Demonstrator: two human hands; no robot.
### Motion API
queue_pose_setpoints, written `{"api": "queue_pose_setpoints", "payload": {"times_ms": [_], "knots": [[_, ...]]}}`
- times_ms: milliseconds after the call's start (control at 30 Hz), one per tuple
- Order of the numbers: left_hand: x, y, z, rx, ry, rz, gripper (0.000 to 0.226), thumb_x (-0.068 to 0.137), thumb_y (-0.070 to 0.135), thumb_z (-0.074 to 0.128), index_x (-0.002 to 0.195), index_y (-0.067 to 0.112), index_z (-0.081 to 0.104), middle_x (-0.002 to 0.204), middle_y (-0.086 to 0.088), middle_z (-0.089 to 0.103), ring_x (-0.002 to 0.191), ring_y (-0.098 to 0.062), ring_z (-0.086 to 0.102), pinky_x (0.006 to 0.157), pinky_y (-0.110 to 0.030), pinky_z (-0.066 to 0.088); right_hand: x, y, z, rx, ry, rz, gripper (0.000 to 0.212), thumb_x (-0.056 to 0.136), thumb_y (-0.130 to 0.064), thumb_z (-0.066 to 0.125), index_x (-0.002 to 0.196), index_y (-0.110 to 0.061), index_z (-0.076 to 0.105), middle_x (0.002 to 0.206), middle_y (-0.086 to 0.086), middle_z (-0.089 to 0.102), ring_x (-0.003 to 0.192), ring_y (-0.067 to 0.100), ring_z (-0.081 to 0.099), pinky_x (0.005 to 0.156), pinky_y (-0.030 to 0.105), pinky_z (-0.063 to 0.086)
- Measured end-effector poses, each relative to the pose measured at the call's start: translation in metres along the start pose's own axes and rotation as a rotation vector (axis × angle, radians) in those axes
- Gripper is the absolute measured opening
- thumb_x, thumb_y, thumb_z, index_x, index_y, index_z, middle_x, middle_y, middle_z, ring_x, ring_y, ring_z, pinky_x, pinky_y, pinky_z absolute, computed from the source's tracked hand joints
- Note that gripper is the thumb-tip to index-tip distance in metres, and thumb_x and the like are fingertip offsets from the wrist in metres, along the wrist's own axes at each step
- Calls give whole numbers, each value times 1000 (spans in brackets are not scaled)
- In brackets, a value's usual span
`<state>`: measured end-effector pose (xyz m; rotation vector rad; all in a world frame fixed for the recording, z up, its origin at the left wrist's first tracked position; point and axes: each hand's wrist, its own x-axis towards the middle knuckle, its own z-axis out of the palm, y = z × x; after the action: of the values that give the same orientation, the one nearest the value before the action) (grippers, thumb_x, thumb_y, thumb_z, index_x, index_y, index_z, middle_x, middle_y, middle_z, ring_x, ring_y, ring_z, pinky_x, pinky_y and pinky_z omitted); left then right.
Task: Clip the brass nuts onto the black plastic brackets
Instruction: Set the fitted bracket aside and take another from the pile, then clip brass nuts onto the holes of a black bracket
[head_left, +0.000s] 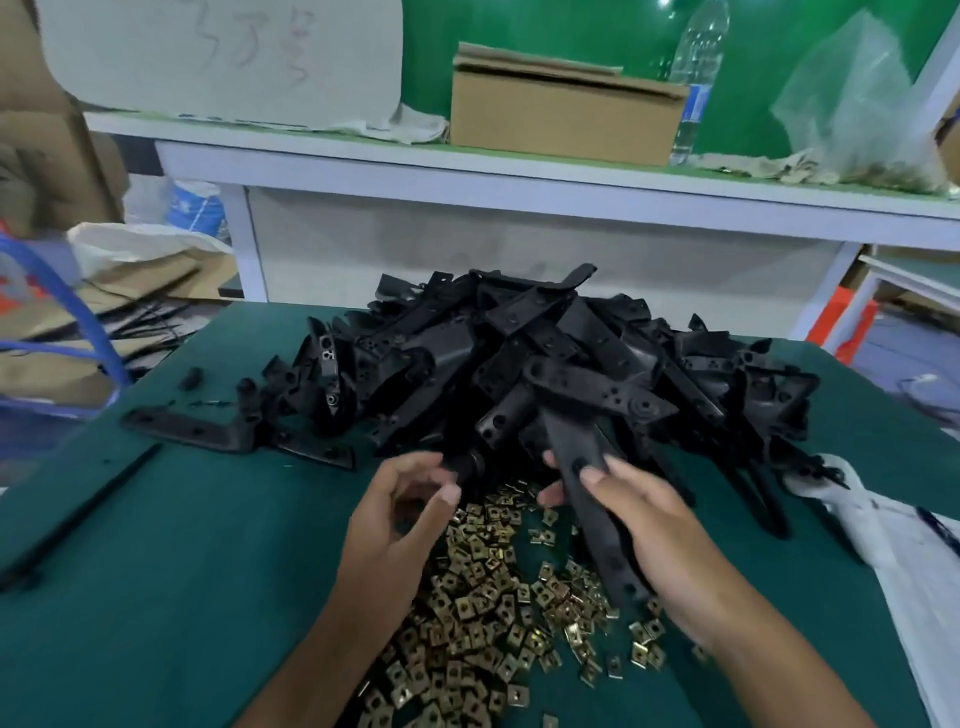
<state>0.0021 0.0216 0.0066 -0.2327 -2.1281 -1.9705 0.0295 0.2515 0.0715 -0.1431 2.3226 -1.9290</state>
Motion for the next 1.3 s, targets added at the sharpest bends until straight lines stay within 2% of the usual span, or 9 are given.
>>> {"api": "queue_pose_setpoints", "payload": {"times_ms": [133,233,300,367,533,700,900,1100,1300], "knots": [[0,5,0,-284,-205,-26,72,75,49,78,139,30,52,126,3,70,112,-16,68,89,-25,55,-9,8,17,110,-289,200,28,100,-43,53,118,-34,72,115,0,74,96,5,69,73,15,50],[0,5,-2,-353,-195,-52,56,70,43,86,122,32,68,110,-4,76,99,-17,72,83,-22,56,-9,17,22,76,-374,232,29,98,-43,55,119,-31,70,99,-15,76,90,-2,69,73,11,50],[0,4,-3,-253,-158,-34,32,73,45,81,100,28,76,91,0,74,85,-12,69,77,-19,54,-8,24,19,66,-341,188,28,96,-46,52,117,-37,68,84,-20,72,74,-3,66,66,15,48],[1,3,-3,-241,-172,-41,26,80,48,76,88,24,74,84,2,68,80,-9,64,74,-19,52,-8,35,12,-125,-220,51,26,99,-44,50,117,-43,69,102,-19,72,87,2,66,72,22,48],[5,-4,-5,-350,-217,-141,34,84,37,78,105,13,66,99,-10,69,93,-22,64,82,-30,51,-5,59,11,-849,-240,-319,31,91,-36,70,117,-51,60,114,-35,53,111,-2,48,94,15,38],[1,-3,-2,-286,-304,-164,43,84,18,70,123,33,63,109,-6,72,98,-23,71,81,-30,57,-6,54,10,-913,-195,-377,27,93,-43,61,120,-41,65,111,-30,52,110,-3,47,98,20,40],[-3,5,3,-195,-329,-120,29,84,11,61,108,27,65,98,-7,68,87,-17,66,76,-27,55,-10,54,14,-980,-95,-414,17,100,-40,56,112,-38,67,106,-25,51,106,-1,45,94,19,41],[-6,7,5,-275,-359,-101,25,91,18,73,115,27,71,107,-3,74,102,-17,71,82,-20,54,-9,49,15,-667,126,-330,10,99,-35,52,93,-33,59,83,-20,58,79,-1,58,65,11,41],[-7,10,5,-319,-323,-72,26,94,2,64,111,21,72,95,3,74,91,-11,71,77,-19,54,-3,33,10,360,136,88,20,101,-8,53,96,-17,70,86,-3,73,76,10,68,65,21,55]]}}
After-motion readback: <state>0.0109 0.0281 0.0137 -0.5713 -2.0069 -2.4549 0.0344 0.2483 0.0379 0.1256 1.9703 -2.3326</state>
